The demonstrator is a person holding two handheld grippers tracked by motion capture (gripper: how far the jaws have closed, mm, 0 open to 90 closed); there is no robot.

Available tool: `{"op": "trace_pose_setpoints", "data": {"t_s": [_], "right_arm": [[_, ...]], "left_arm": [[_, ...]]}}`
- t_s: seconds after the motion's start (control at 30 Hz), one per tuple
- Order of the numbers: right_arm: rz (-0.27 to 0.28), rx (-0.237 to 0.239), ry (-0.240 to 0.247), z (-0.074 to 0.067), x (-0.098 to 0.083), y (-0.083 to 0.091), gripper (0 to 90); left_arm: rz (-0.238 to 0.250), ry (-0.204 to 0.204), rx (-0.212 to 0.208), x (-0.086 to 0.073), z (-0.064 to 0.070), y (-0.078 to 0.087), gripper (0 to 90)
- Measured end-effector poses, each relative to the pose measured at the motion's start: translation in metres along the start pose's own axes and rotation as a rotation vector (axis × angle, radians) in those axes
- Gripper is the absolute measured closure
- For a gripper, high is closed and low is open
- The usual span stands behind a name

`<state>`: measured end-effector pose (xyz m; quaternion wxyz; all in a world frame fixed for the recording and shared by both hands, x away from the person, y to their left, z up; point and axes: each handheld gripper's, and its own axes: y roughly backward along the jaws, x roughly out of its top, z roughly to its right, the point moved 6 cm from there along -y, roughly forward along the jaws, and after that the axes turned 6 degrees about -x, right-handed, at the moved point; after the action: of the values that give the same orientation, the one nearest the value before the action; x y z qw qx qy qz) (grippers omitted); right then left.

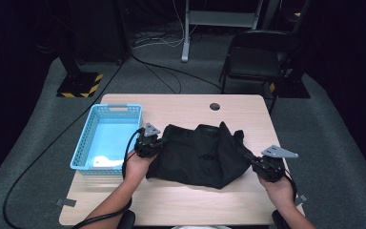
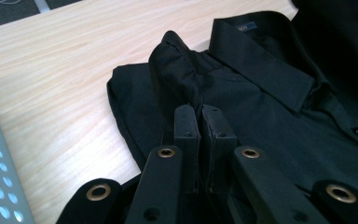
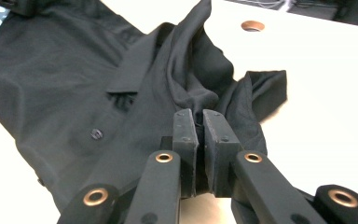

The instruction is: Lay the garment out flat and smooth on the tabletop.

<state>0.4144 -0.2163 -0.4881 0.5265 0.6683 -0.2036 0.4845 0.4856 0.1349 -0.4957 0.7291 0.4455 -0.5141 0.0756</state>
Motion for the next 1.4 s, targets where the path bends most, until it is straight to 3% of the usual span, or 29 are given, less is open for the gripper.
{"op": "trace_pose_setpoints", "data": {"t_s": [0.33,0.43,0.47,0.5,0.57,0.67,0.83,1.0,1.03,1.1,1.13,1.17,1.23,1.4], "right_arm": [[-0.082,-0.058,-0.053,0.036,-0.034,0.031,83.2],[-0.108,-0.055,-0.066,0.04,-0.043,0.037,77.3],[-0.111,-0.057,-0.067,0.041,-0.044,0.038,72.1],[-0.106,-0.065,-0.069,0.042,-0.045,0.04,65.7],[-0.09,-0.067,-0.087,0.044,-0.043,0.043,59.7],[-0.056,-0.071,-0.101,0.047,-0.036,0.046,53.8],[-0.043,-0.083,-0.117,0.059,-0.022,0.027,47.7],[-0.039,-0.11,-0.129,0.077,-0.007,-0.009,43.4],[-0.039,-0.11,-0.129,0.077,-0.007,-0.009,43.4],[-0.036,-0.113,-0.133,0.081,-0.001,-0.019,42.0],[-0.031,-0.115,-0.132,0.085,0.005,-0.027,41.1],[-0.031,-0.115,-0.132,0.085,0.005,-0.027,41.1],[-0.026,-0.105,-0.139,0.088,0.012,-0.034,40.4],[-0.041,-0.093,-0.161,0.095,0.015,-0.045,38.9]], "left_arm": [[-0.05,-0.005,-0.015,-0.018,0.003,0.003,85.1],[-0.061,-0.016,-0.023,-0.021,0.009,0.005,84.2],[-0.059,-0.024,-0.018,-0.021,0.011,0.005,82.1],[-0.058,-0.028,-0.012,-0.021,0.012,0.006,74.0],[-0.04,-0.033,-0.002,-0.018,0.014,0.007,61.6],[-0.025,-0.028,0.016,-0.012,0.014,0.006,51.6],[-0.014,-0.021,0.025,-0.005,0.01,0.001,45.6],[0.018,0.017,0.033,0.008,0.002,-0.004,40.6],[0.018,0.017,0.033,0.008,0.002,-0.004,40.1],[0.038,0.05,0.03,0.015,-0.004,-0.006,39.9],[0.051,0.097,0.021,0.021,-0.01,-0.008,38.4],[0.051,0.097,0.021,0.021,-0.01,-0.008,38.0],[0.054,0.145,0.01,0.024,-0.015,-0.013,38.0],[0.019,0.184,0.034,0.019,-0.023,-0.021,37.6]]}}
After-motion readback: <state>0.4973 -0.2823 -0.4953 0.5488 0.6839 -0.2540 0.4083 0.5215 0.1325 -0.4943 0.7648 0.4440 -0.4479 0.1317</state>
